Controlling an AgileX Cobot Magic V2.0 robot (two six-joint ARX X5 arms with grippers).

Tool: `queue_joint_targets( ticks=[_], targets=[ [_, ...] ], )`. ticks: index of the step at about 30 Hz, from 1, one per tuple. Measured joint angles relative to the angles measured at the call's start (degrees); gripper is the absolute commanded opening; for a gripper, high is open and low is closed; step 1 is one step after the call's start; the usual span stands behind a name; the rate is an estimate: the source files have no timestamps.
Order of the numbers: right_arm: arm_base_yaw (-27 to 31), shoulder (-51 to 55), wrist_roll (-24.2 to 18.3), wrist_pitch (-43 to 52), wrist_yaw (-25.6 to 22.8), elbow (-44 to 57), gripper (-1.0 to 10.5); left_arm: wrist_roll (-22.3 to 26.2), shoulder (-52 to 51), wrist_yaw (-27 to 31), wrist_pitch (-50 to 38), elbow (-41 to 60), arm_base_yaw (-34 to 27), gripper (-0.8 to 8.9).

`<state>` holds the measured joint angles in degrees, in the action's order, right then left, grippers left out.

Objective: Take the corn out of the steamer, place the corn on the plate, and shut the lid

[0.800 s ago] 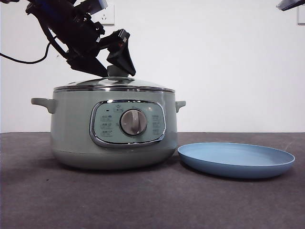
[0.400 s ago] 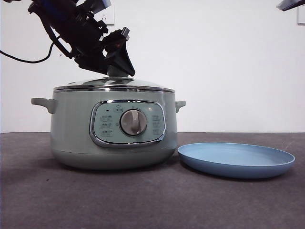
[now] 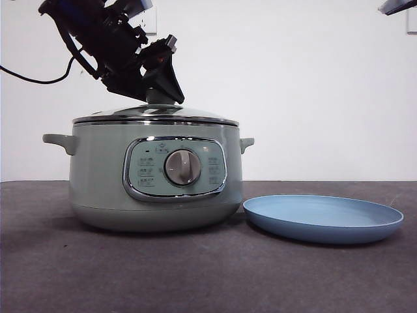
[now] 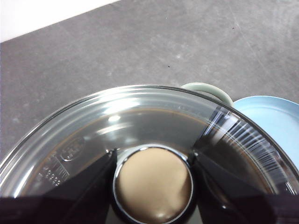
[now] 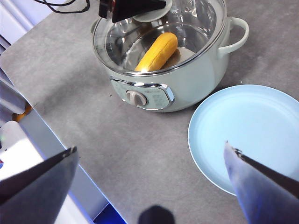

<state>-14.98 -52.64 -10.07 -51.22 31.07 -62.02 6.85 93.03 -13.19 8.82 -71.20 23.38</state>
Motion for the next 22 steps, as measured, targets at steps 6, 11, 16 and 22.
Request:
queue_joint_targets(
  ticks=[6, 11, 16, 22],
  targets=[
    [0.00, 0.00, 0.00, 0.00, 0.00, 0.00, 6.6, -0.46, 0.00, -0.04, 3.91, -4.70, -0.04, -0.08],
    [0.00, 0.00, 0.00, 0.00, 0.00, 0.00, 6.6, -0.46, -0.15, -0.02, 6.19, -8.98, -0.07, -0.08],
    [0.00, -0.37, 0.85, 2.47, 0.02, 0.00, 6.6, -0.48, -2.89, 0.09, 9.66, -10.51, -0.07, -0.08],
    [-0.35, -3.65, 5.81, 11.08, 0.00, -0.02, 6.6, -0.48, -13.81, -0.07, 13.79, -10.56, -1.84, -0.08]
  ],
)
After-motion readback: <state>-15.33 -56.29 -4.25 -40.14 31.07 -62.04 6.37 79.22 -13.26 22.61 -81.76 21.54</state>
